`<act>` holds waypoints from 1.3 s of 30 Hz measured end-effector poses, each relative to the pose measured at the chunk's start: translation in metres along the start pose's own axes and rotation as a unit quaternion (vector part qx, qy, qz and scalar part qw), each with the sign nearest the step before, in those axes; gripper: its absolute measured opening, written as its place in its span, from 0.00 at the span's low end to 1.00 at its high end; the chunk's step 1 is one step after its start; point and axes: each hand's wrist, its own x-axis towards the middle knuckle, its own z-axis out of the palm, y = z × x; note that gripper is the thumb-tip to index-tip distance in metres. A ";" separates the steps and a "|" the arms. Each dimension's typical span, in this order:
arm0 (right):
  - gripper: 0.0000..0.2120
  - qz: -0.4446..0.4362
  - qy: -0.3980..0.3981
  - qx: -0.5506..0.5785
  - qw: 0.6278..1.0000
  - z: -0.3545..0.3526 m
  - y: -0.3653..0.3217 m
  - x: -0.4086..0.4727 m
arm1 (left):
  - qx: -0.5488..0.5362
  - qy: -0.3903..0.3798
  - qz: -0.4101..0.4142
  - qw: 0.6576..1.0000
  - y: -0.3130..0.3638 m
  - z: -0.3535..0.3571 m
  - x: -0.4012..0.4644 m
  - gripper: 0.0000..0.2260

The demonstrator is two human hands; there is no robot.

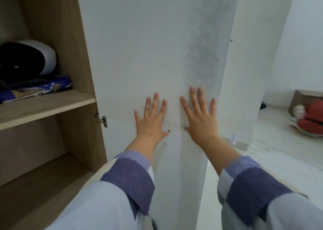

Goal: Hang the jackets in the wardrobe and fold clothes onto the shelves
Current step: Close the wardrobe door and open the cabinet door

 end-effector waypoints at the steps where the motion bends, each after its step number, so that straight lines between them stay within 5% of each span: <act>1: 0.52 0.005 -0.007 -0.004 1.000 -0.003 -0.002 -0.001 | 0.002 -0.008 0.002 1.000 -0.001 -0.004 -0.002 0.50; 9: 0.42 0.019 -0.021 0.023 0.999 -0.039 -0.033 -0.020 | 0.053 -0.020 -0.041 0.998 -0.057 -0.041 -0.052 0.52; 14: 0.36 -0.054 -0.071 0.122 0.989 -0.064 -0.099 -0.041 | 0.060 -0.066 -0.094 0.992 -0.102 -0.047 -0.110 0.46; 23: 0.34 -0.265 -0.102 0.210 0.936 -0.095 -0.219 -0.080 | 0.077 -0.127 -0.324 0.934 -0.155 -0.050 -0.251 0.44; 33: 0.33 -0.520 -0.096 0.314 0.789 -0.150 -0.275 -0.179 | 0.078 -0.146 -0.599 0.783 -0.087 -0.047 -0.441 0.41; 39: 0.33 -0.649 -0.078 0.345 0.674 -0.206 -0.297 -0.292 | 0.043 -0.164 -0.752 0.637 -0.002 -0.052 -0.576 0.39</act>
